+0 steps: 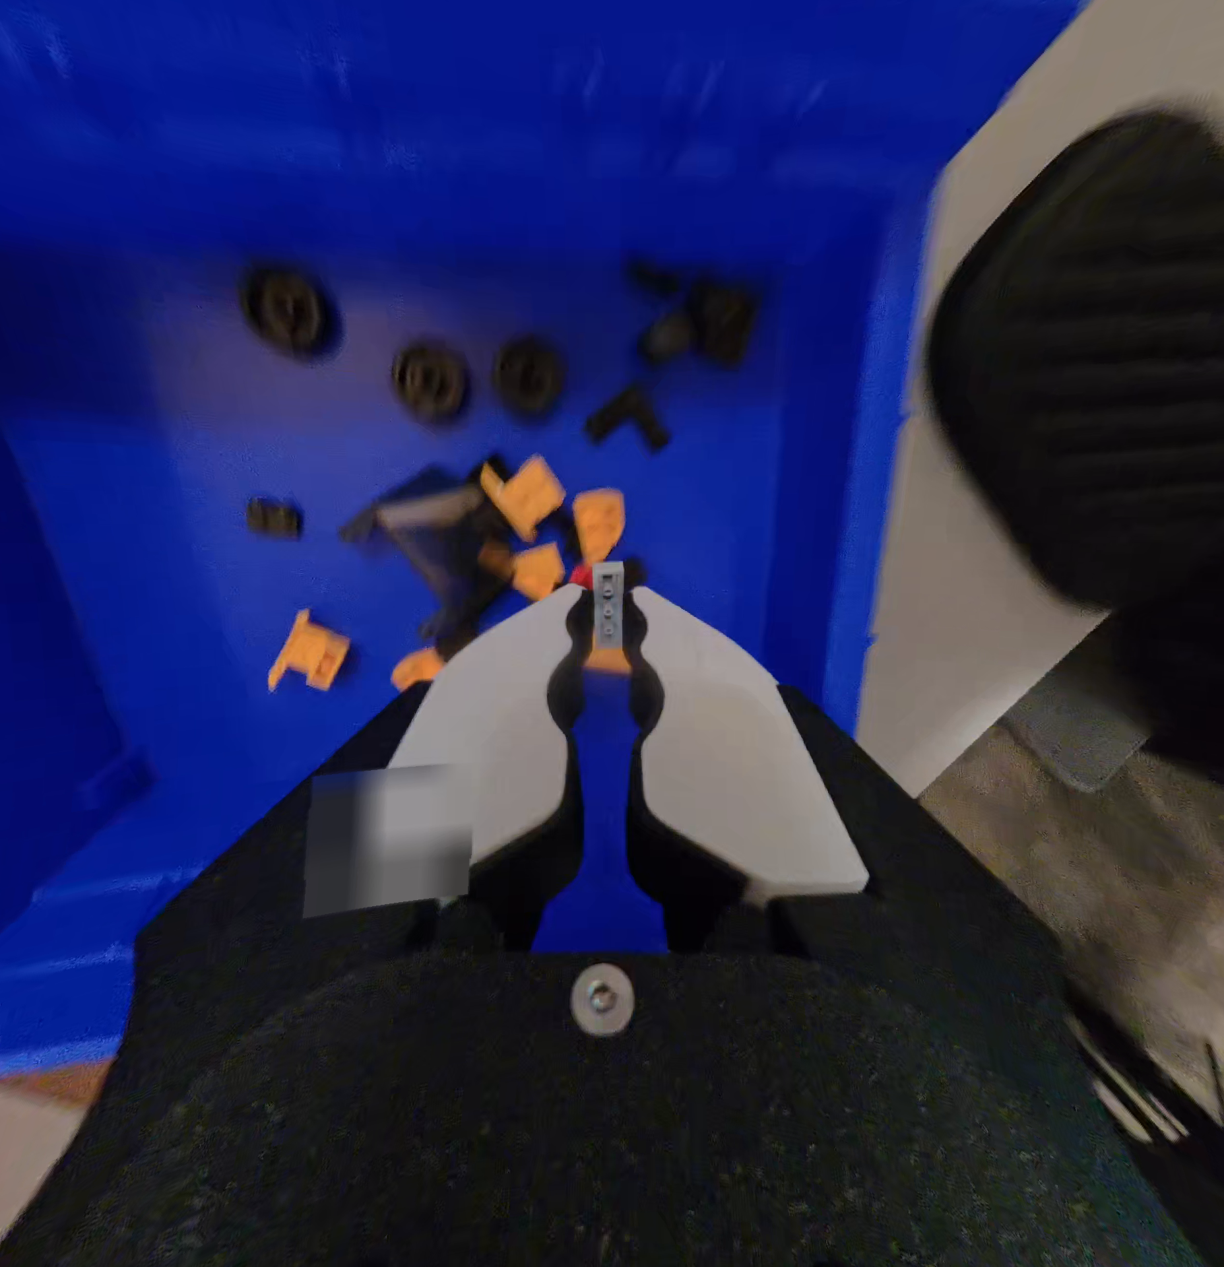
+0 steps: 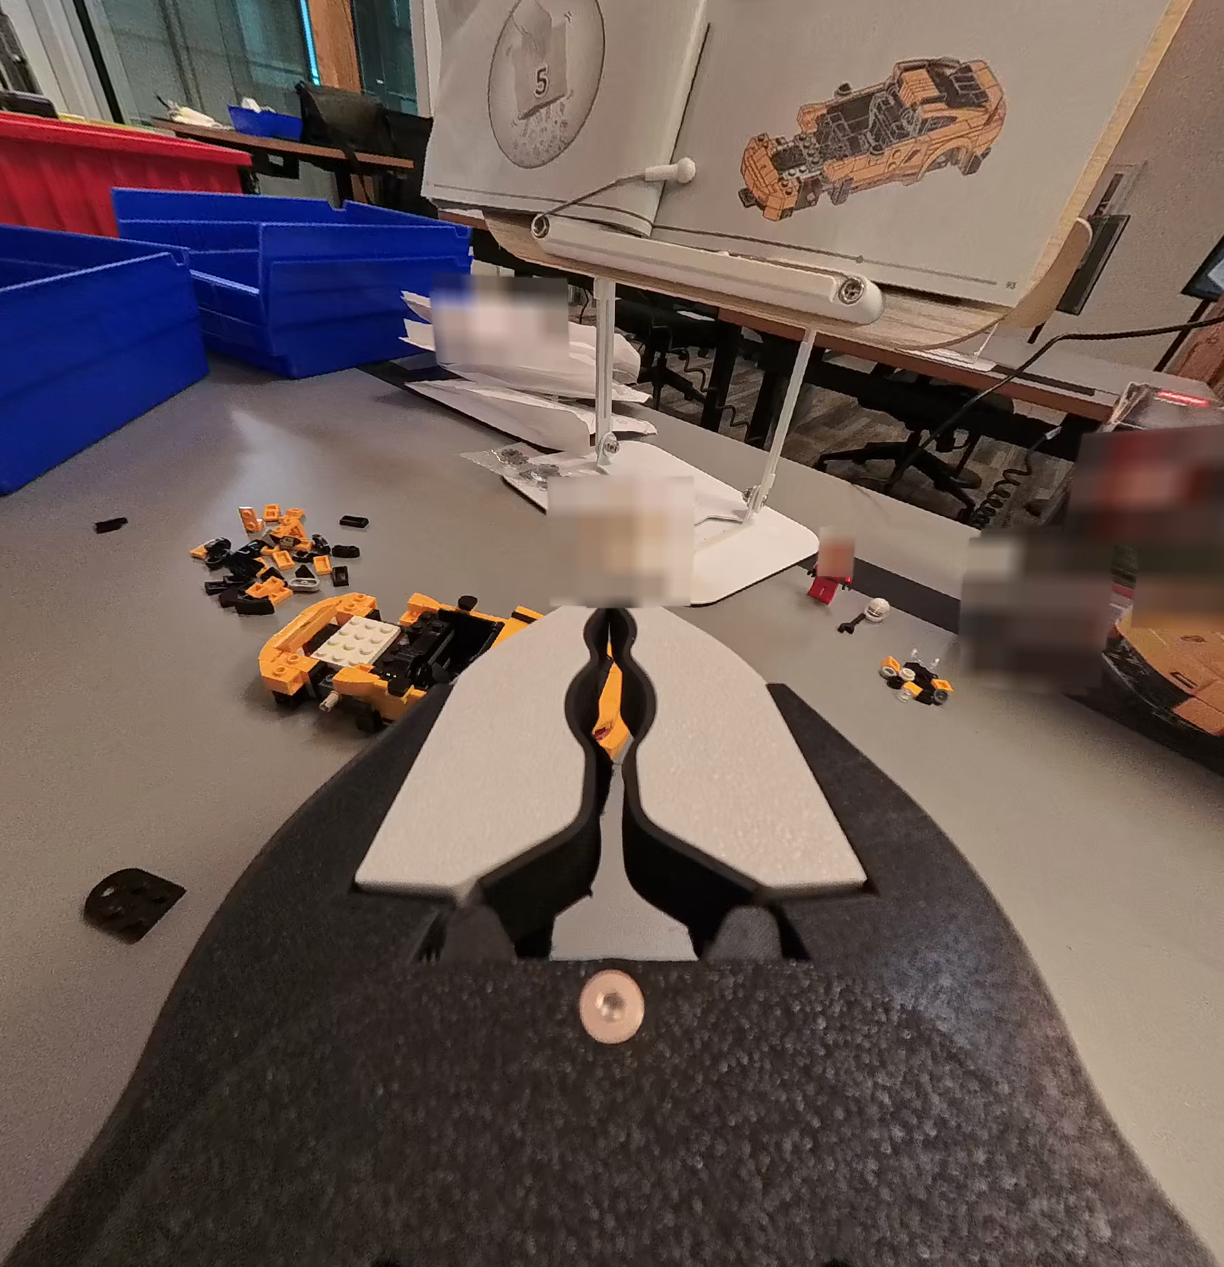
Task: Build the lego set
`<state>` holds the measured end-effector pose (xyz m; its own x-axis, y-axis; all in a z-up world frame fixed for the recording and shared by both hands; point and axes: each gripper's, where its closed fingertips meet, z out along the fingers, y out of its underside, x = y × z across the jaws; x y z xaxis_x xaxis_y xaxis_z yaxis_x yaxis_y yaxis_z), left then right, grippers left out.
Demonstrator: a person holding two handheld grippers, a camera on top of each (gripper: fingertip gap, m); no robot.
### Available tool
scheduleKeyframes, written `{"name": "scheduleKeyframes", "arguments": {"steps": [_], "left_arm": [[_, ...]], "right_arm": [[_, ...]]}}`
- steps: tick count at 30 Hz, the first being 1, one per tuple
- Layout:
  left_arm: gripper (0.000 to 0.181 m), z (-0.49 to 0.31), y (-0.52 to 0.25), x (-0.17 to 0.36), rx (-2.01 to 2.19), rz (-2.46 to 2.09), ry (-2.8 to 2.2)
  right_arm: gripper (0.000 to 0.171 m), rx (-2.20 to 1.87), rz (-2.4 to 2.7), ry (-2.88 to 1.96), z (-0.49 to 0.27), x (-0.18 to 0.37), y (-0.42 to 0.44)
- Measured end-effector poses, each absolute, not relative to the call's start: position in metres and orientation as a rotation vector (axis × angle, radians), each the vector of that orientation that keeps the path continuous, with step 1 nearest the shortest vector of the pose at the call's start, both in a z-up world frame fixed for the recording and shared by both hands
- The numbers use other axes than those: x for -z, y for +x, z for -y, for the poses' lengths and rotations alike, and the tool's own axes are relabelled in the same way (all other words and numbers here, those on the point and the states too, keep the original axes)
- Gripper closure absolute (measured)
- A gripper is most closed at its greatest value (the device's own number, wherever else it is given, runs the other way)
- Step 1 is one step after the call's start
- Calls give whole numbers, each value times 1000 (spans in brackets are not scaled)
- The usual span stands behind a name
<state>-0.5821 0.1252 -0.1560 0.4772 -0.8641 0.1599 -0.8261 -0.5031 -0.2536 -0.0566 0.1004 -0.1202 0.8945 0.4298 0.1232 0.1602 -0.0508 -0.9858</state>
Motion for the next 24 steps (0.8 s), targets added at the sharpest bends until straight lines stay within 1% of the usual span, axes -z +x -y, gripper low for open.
{"name": "scheduleKeyframes", "arguments": {"steps": [7,12,15,19,21,24], "left_arm": [[174,-96,-457,70,959,-1406,-1891],[174,-51,-355,27,1325,-1277,-1381],[174,-34,-295,26,1477,-1199,-1217],[174,-15,-218,40,1624,-1194,-1153],[174,-9,-191,47,1643,-1225,-1154],[174,-2,-170,61,1625,-1289,-1160]], "right_arm": [[171,-270,504,-1595,-96,115,-66],[169,-490,683,-1528,-69,107,-110],[163,-628,784,-1477,-46,100,-144],[154,-792,827,-1417,-21,86,-173],[151,-853,825,-1397,-14,81,-175],[154,-910,814,-1373,-8,73,-173]]}}
